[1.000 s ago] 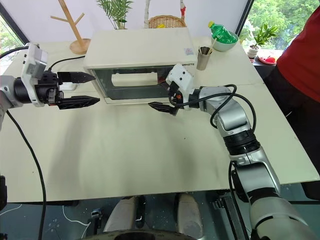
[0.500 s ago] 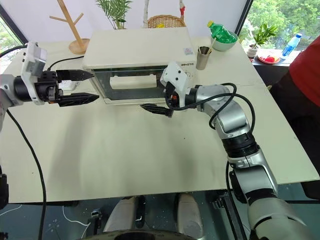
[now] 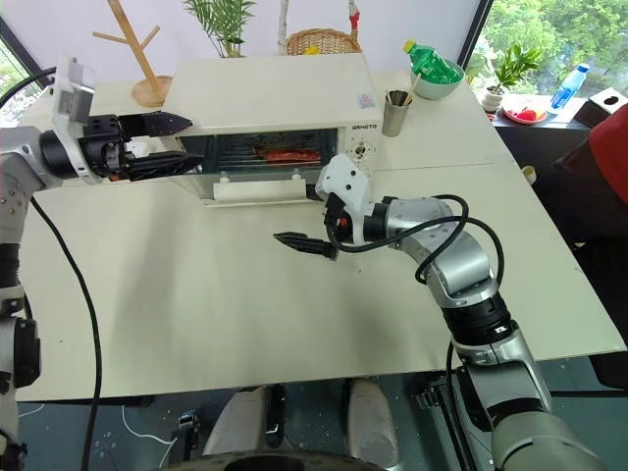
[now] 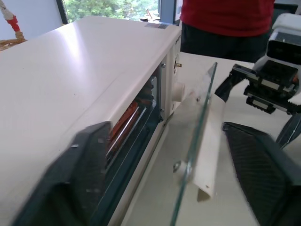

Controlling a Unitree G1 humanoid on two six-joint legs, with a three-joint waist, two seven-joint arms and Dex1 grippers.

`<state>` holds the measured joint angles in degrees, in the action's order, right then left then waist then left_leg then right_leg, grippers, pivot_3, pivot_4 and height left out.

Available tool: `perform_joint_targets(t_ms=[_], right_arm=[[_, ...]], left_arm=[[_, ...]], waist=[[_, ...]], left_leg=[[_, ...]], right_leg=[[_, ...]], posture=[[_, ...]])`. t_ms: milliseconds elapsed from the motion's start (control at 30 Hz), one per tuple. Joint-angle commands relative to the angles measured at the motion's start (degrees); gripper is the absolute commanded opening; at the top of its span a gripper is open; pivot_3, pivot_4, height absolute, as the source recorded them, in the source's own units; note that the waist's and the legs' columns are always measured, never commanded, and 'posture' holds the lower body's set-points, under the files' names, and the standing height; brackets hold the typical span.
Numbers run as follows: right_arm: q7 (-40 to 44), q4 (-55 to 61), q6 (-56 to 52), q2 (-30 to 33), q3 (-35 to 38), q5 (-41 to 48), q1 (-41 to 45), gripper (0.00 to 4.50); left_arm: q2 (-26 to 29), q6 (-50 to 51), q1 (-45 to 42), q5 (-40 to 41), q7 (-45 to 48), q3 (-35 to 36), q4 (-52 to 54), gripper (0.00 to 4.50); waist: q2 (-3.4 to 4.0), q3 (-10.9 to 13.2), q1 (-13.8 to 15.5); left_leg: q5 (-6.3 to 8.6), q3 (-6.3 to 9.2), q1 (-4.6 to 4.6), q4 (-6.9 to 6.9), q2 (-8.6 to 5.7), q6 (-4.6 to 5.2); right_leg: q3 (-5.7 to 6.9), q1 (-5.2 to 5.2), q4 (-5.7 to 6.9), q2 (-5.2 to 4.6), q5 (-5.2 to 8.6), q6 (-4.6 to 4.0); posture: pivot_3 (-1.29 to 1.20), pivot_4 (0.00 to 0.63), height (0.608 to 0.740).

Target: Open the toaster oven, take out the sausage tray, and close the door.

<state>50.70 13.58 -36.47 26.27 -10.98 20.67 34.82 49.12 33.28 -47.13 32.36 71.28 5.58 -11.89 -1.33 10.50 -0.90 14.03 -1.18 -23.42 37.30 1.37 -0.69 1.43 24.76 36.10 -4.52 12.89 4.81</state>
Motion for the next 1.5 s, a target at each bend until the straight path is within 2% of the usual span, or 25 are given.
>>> perform_joint_targets(t_ms=[33, 167, 367, 567, 1033, 1267, 1500], right_arm=[[-0.74, 4.71, -0.39, -0.37, 0.37, 1.66, -1.37, 4.5], [-2.29, 6.15, -1.75, -0.54, 0.8, 2.24, -2.72, 4.5], [-3.54, 6.92, -1.86, -0.42, 1.11, 2.34, -3.16, 4.5], [-4.4, 7.69, -1.82, 0.42, 1.5, 1.96, -3.83, 4.5], [-5.53, 14.91, -5.81, 9.19, 7.47, 3.64, -10.39, 4.5], [-3.86, 24.35, -9.62, 17.74, 16.52, 9.2, -18.09, 4.5], [-4.15, 25.82, -11.76, 21.68, 21.26, 13.83, -17.18, 4.5]], left_arm=[[-0.13, -1.38, -1.68, -1.53, 1.05, -0.71, -0.84, 2.06], [-0.85, -5.36, -2.38, -5.48, 2.53, -3.46, -3.56, 0.07], [-1.89, -13.3, -2.91, -12.09, 4.27, -7.54, -7.59, 0.07], [-2.99, -15.66, -3.13, -13.83, 5.25, -8.05, -9.38, 0.07], [-4.83, -13.12, -1.23, -13.07, 5.25, -7.41, -6.58, 0.07], [-5.23, -8.93, 4.62, -10.64, 3.53, -6.26, 0.28, 0.07], [-6.34, -4.82, 11.02, -8.33, -0.34, -4.82, 7.01, 0.07]], waist=[[0.0, 0.0, 0.11], [0.0, 0.0, 0.12], [0.0, 0.0, 0.17], [0.0, 0.0, 0.21], [-0.01, -0.01, 0.29], [-0.02, -0.01, 0.32], [-0.03, -0.01, 0.45]], left_leg=[[0.0, 0.0, 0.0, 0.0, 0.0, 0.0], [0.0, 0.0, 0.0, 0.02, 0.0, 0.0], [0.0, 0.0, 0.0, 0.04, 0.0, 0.0], [0.0, 0.0, 0.0, 0.05, 0.0, 0.0], [0.0, 0.01, -0.01, 0.08, -0.01, 0.0], [0.0, 0.01, -0.01, 0.08, -0.01, 0.0], [0.0, 0.01, 0.02, 0.17, 0.02, 0.0]], right_leg=[[0.0, -0.01, 0.0, 0.0, 0.0, 0.0], [0.0, -0.01, 0.0, 0.0, 0.0, 0.0], [0.0, -0.01, 0.0, 0.0, 0.0, 0.0], [0.0, -0.01, 0.01, 0.0, 0.0, 0.0], [0.0, -0.03, 0.0, -0.01, 0.0, 0.0], [0.0, -0.06, -0.01, -0.04, 0.0, 0.01], [-0.01, -0.13, -0.04, -0.05, 0.01, 0.0]], posture=[[0.0, 0.15, 0.74], [0.0, 0.15, 0.74], [0.0, 0.15, 0.74], [0.0, 0.15, 0.74], [0.0, 0.15, 0.74], [0.0, 0.15, 0.74], [0.0, 0.15, 0.74]])
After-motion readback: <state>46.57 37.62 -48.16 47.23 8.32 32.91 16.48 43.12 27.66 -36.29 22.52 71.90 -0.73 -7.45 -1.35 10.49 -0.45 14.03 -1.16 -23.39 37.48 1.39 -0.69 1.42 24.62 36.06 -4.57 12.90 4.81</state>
